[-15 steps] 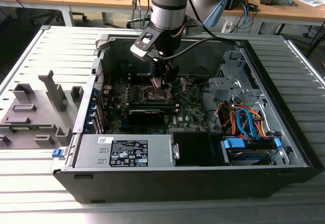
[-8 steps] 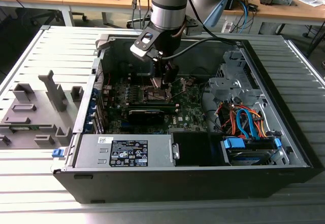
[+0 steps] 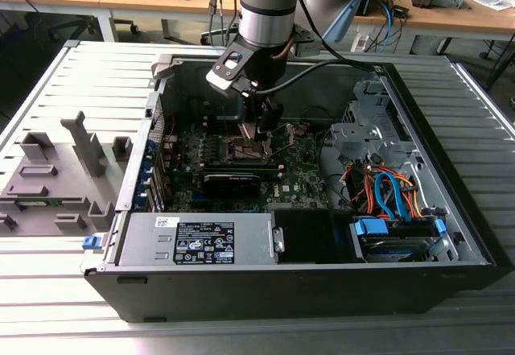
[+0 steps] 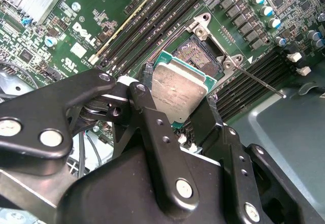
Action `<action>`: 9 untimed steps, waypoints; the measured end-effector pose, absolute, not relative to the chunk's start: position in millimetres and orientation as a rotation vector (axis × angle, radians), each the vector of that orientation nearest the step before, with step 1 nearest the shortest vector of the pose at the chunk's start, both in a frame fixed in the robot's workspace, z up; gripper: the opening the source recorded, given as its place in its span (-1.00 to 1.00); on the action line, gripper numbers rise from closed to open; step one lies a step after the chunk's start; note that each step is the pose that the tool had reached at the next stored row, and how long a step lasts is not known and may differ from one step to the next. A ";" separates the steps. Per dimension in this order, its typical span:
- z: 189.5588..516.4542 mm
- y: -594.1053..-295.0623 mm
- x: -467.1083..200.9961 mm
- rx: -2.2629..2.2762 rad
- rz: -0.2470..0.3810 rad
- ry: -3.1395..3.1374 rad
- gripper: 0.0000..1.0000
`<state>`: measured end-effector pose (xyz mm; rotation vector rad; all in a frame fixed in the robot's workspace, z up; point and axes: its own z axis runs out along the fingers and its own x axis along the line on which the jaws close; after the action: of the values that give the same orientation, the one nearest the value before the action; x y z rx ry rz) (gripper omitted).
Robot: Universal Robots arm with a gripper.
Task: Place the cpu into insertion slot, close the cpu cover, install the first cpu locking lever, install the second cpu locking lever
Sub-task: 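Place the cpu into insertion slot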
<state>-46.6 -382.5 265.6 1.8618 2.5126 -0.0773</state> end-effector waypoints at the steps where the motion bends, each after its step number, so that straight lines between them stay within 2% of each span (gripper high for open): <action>1: 265.6 -382.5 -46.6 1.863 -0.077 2.512 0.08; 9: 265.6 -382.5 -46.6 1.870 -0.077 2.507 0.08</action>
<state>-46.6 -382.5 265.6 1.8699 2.5067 -0.0773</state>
